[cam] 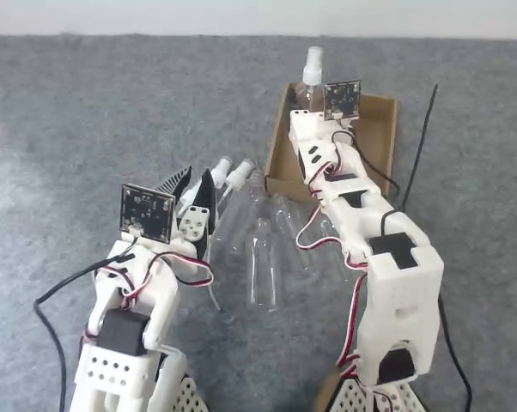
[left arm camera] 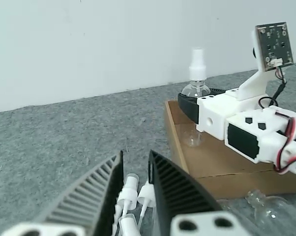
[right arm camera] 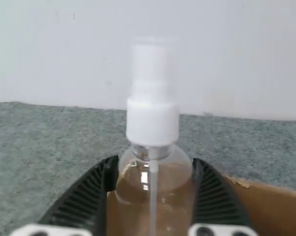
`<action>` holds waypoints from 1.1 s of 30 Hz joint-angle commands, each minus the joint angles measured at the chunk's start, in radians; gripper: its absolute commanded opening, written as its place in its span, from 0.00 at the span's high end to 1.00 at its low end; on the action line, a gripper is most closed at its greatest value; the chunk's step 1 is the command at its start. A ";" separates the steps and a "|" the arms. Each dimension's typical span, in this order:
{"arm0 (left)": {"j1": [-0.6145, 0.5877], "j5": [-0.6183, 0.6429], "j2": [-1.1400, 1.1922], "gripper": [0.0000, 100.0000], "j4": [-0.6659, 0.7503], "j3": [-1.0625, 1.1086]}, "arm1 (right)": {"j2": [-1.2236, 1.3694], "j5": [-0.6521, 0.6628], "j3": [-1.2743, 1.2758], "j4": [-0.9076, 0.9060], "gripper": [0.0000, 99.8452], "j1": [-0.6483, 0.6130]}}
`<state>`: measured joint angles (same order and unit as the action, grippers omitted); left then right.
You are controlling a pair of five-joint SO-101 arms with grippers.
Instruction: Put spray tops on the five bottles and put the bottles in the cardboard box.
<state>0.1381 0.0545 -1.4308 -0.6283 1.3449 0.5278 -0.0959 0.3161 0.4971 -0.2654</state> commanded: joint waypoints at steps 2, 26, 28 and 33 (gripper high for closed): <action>-0.008 -0.008 -0.012 0.93 0.031 -0.012 | -0.027 0.098 -0.008 0.021 0.87 0.005; -0.008 -0.008 -0.012 0.93 0.031 -0.013 | -0.042 0.106 -0.009 0.019 0.97 0.015; -0.008 -0.008 -0.012 0.93 0.031 -0.013 | -0.059 0.109 -0.008 0.016 1.00 0.015; -0.008 -0.008 -0.012 0.93 0.031 -0.013 | -0.081 0.110 0.043 0.016 0.89 0.010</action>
<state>0.1381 0.0545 -1.4308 -0.6283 1.3449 0.5232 -0.0008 0.3299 0.5002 -0.2593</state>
